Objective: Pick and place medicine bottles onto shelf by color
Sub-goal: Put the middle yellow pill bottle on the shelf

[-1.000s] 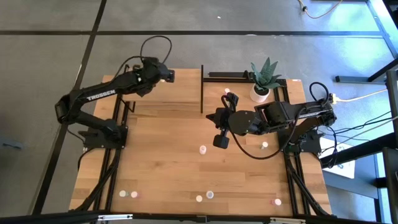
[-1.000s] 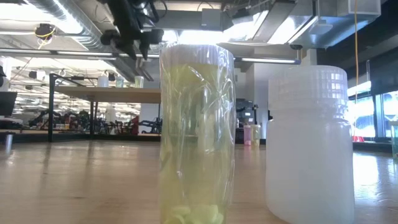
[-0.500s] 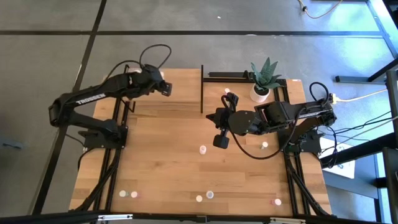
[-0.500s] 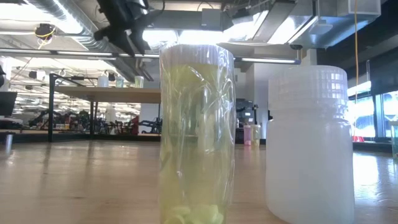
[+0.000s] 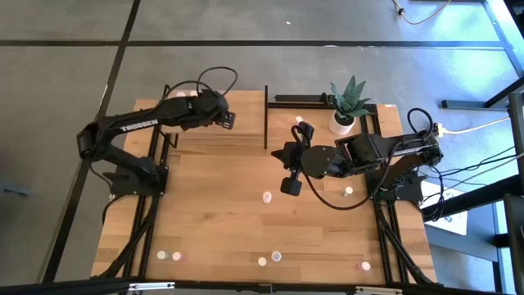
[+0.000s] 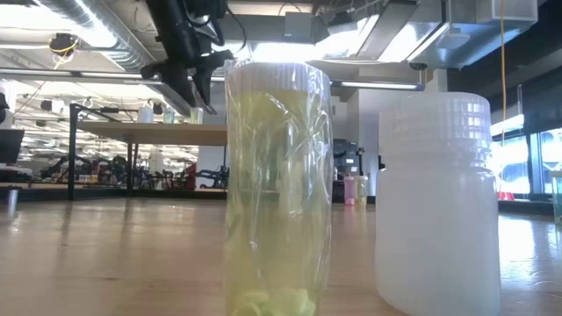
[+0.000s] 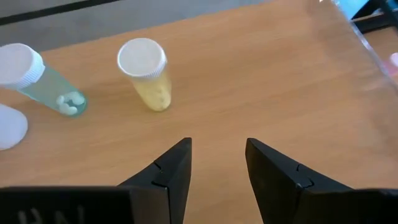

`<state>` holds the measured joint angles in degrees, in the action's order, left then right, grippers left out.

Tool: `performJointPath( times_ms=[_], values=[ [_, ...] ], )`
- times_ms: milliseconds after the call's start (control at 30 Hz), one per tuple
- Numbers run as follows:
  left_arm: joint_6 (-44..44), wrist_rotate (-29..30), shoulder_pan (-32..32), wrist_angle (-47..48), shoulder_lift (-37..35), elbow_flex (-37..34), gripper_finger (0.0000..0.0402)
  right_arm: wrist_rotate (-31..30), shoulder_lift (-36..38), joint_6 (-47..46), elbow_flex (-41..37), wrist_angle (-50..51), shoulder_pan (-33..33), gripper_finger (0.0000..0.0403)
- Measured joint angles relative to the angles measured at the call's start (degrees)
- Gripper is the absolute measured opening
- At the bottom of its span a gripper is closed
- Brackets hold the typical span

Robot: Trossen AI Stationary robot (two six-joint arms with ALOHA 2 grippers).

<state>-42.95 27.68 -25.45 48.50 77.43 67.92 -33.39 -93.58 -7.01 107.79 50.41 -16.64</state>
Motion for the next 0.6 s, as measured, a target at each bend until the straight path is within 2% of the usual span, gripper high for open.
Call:
performJointPath(
  times_ms=[600],
  values=[
    [3.8,0.3,-5.5,-0.4,2.1,0.0,0.0143,0.0,0.0,0.0,0.0,0.0,0.0,0.0008]
  ],
)
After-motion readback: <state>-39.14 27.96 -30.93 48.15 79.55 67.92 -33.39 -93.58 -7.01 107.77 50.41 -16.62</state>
